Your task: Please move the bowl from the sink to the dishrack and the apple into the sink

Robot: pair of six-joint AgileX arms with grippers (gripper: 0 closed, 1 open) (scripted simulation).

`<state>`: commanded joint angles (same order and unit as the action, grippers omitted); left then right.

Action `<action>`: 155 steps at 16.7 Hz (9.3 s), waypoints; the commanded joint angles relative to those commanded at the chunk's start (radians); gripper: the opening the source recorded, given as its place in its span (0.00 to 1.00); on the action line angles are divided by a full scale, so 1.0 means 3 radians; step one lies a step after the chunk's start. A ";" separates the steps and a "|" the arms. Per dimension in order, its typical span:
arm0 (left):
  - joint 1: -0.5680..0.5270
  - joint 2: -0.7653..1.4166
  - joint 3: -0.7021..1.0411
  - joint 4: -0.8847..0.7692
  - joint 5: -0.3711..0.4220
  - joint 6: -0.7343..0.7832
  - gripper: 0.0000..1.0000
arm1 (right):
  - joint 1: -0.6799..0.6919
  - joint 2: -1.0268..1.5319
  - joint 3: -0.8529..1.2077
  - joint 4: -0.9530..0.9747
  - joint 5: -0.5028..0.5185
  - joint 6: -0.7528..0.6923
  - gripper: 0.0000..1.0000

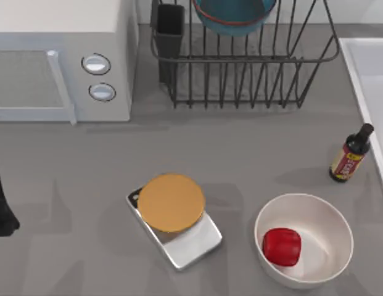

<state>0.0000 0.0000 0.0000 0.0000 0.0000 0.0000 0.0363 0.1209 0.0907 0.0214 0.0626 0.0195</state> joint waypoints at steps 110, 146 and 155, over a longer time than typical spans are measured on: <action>0.0000 0.0000 0.0000 0.0000 0.0000 0.0000 1.00 | 0.2304 0.5673 0.3173 -0.2624 -0.0146 0.2350 0.00; 0.0000 0.0000 0.0000 0.0000 0.0000 0.0000 1.00 | -0.0614 0.4707 0.2356 0.0939 -0.1533 0.0636 0.00; 0.0000 0.0000 0.0000 0.0000 0.0000 0.0000 1.00 | -0.1799 0.4591 0.1711 0.2829 -0.1864 0.0036 0.00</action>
<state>0.0000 0.0000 0.0000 0.0000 0.0000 0.0000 -0.5035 1.4983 0.6041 0.8702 -0.4966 0.0302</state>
